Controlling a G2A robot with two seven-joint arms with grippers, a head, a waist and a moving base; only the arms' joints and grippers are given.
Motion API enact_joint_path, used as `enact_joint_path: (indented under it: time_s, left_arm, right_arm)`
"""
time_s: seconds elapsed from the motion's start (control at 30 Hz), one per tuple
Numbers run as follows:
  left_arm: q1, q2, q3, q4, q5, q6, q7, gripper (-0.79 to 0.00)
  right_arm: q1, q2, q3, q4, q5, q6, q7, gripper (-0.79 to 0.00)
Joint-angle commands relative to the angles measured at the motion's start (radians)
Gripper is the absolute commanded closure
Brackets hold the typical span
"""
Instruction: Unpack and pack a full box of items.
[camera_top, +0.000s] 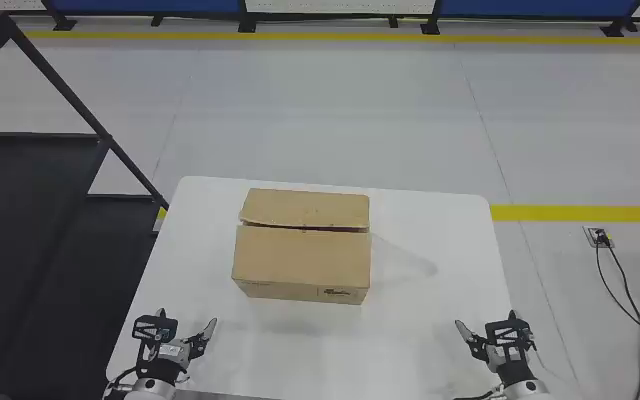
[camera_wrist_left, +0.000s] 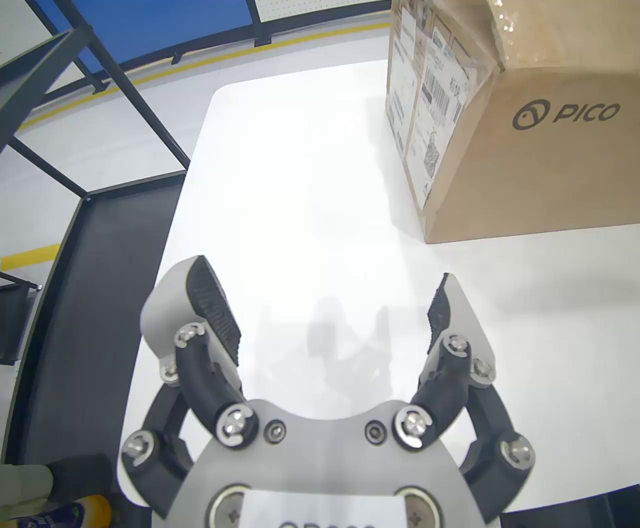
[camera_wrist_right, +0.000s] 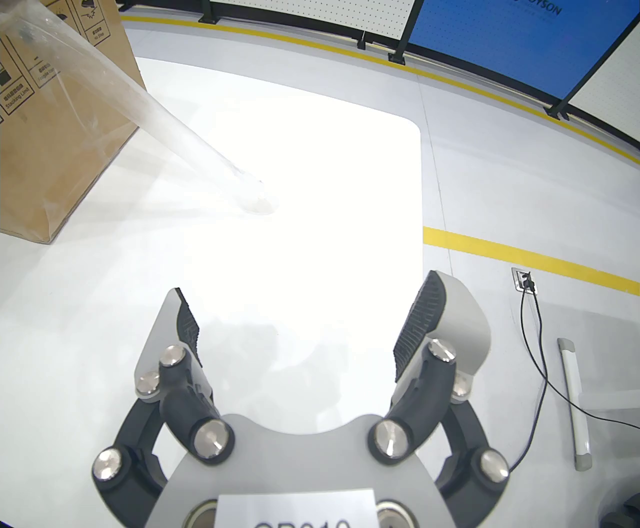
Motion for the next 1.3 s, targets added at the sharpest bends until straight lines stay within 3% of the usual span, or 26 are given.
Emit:
enact_joint_path:
  time_s: [0.0, 0.33, 0.53, 0.7, 1.0, 1.07, 1.27]
  left_arm:
    - [0.0, 0.0, 0.0, 0.0, 0.0, 0.0, 0.0, -0.784]
    - [-0.002, 0.0, -0.001, -0.004, -0.004, -0.01, 0.005, -0.785]
    - [-0.033, 0.005, -0.053, 0.029, -0.031, -0.102, 0.133, -0.785]
    - [-0.076, 0.011, -0.115, 0.067, -0.119, -0.245, 0.238, -0.785]
    - [-0.173, 0.029, -0.214, 0.084, -0.24, -0.474, 0.244, -0.785]
    - [-0.174, 0.029, -0.215, 0.086, -0.24, -0.479, 0.241, -0.785]
    - [-0.174, 0.029, -0.215, 0.086, -0.24, -0.479, 0.241, -0.785]
  right_arm:
    - [0.0, 0.0, 0.0, 0.0, 0.0, 0.0, 0.0, -0.784]
    - [-0.001, 0.0, -0.008, -0.011, 0.006, -0.02, -0.005, -0.785]
    - [-0.002, -0.001, -0.022, -0.087, 0.041, -0.109, 0.002, -0.785]
    - [0.049, -0.006, -0.055, -0.148, 0.13, -0.16, 0.053, -0.785]
    - [0.245, -0.022, -0.178, -0.172, 0.349, -0.225, 0.186, -0.785]
    - [0.28, -0.026, -0.197, -0.155, 0.369, -0.18, 0.213, -0.785]
    - [0.28, -0.026, -0.197, -0.155, 0.369, -0.18, 0.213, -0.785]
